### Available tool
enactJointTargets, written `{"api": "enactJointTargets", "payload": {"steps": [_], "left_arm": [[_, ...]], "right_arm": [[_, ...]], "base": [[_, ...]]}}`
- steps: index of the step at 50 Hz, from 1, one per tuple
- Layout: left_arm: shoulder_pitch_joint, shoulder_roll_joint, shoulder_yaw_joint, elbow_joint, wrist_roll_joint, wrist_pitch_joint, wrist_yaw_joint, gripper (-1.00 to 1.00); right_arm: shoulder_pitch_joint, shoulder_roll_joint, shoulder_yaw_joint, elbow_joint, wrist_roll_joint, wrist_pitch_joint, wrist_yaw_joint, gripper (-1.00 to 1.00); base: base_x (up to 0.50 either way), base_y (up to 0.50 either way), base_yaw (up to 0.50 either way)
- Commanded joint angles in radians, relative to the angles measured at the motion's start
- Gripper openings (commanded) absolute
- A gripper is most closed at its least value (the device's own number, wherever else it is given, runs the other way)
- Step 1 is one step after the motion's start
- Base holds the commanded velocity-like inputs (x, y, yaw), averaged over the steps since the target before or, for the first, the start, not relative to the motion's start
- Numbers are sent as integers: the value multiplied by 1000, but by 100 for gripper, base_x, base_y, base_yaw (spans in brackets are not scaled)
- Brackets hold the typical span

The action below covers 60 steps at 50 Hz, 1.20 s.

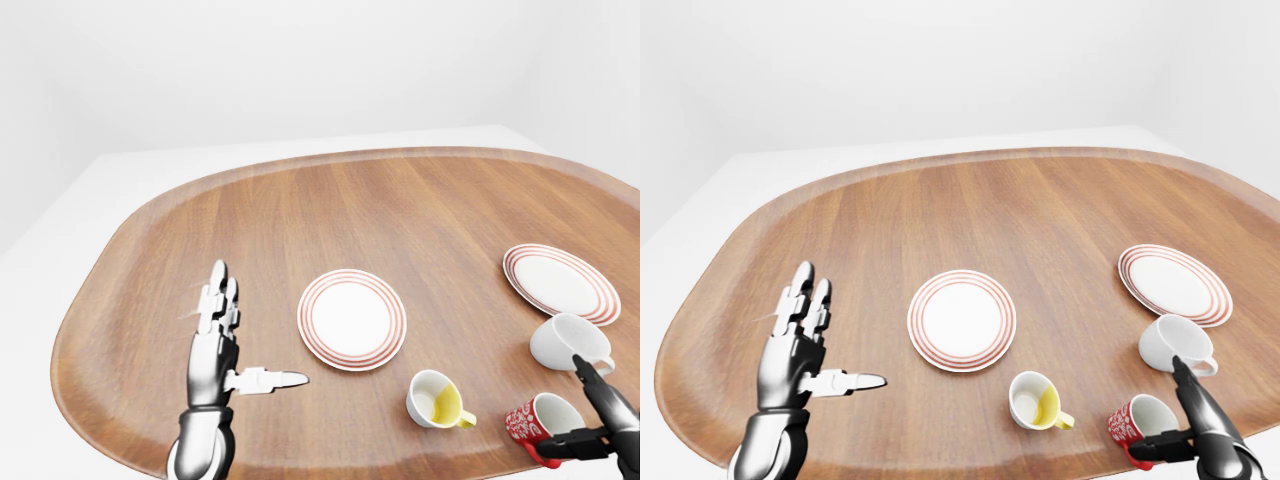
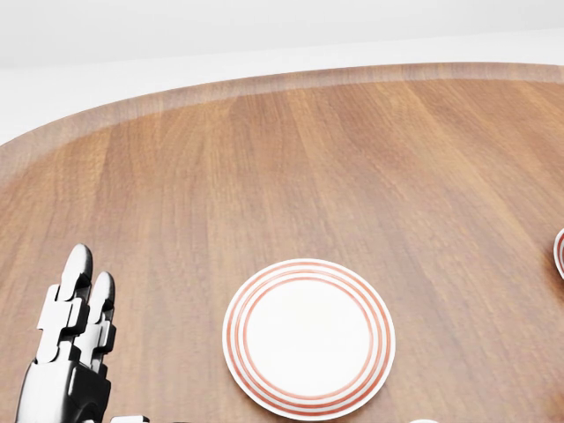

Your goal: Put the red mug on the left plate.

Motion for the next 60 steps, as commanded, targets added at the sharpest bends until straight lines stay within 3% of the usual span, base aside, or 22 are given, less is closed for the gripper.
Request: {"api": "enactJointTargets", "payload": {"steps": [1,9,10,11,12,29,34,40,43,46,50,53,56,57,60], "left_arm": [[1,0,-2,0,1,0,1,100],[1,1,-3,0,1,0,1,100],[1,1,-3,0,1,0,1,100],[1,1,-4,0,2,0,2,100],[1,1,-4,0,2,0,2,100],[2,2,-4,-1,0,0,2,100],[3,2,-6,-1,2,0,2,100],[1,2,-6,0,1,0,2,100],[2,3,-8,1,3,0,3,100],[3,3,-6,-1,1,0,3,100],[-6,2,-5,6,3,0,4,100],[-4,2,-2,6,0,0,3,100],[-7,1,3,13,-4,0,0,100],[-7,0,2,14,-3,0,0,100],[-7,-1,1,16,-2,0,-1,100]], "right_arm": [[5,-13,19,54,32,0,-23,100],[4,-19,23,76,47,0,-32,100],[6,-18,24,73,47,0,-37,68],[8,-16,24,70,49,0,-40,-8],[9,-16,24,69,48,0,-40,-100],[25,-14,21,86,71,0,-53,-100],[56,24,-26,-103,15,0,10,-100],[11,53,-47,-280,-99,0,80,-100],[-116,3,-5,-357,-99,0,154,-100],[-234,-69,69,-300,-126,0,147,-100],[-539,-164,320,-65,-201,0,96,-100],[-700,-177,418,71,-212,0,42,-100],[-922,-160,509,298,-219,0,-62,-100],[-1033,-139,543,450,-213,0,-140,-100],[-1215,-104,588,759,-191,0,-308,-100]], "base": [[0,0,0],[0,0,0],[0,0,0],[0,0,0],[0,0,0],[0,0,0],[0,0,0],[0,0,0],[0,0,0],[0,0,0],[0,0,0],[0,0,0],[0,0,0],[0,0,0],[0,0,0]]}}
